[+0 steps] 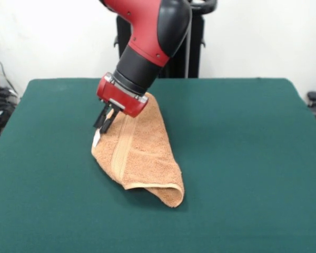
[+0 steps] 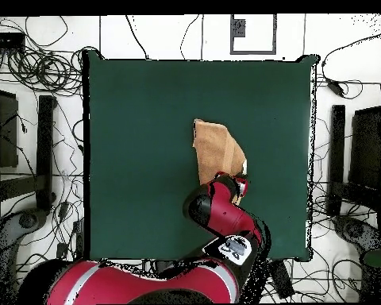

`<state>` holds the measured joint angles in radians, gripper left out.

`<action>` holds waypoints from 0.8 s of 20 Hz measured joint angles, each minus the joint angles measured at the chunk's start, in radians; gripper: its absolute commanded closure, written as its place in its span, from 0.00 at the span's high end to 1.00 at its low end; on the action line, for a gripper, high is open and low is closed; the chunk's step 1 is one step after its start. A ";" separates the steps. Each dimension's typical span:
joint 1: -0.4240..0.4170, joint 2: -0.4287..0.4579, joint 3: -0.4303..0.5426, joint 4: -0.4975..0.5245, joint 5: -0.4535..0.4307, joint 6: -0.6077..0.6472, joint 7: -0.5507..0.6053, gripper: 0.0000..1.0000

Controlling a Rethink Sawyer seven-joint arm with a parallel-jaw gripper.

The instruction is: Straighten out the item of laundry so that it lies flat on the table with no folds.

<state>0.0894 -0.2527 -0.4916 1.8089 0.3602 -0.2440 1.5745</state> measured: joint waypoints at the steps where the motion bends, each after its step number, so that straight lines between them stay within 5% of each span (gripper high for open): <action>1: 0.001 0.000 0.000 0.000 0.000 0.000 0.000 0.00; 16: 0.171 0.006 -0.081 0.000 0.060 0.046 0.000 0.00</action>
<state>0.2605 -0.2464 -0.5721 1.8084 0.4197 -0.1980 1.5745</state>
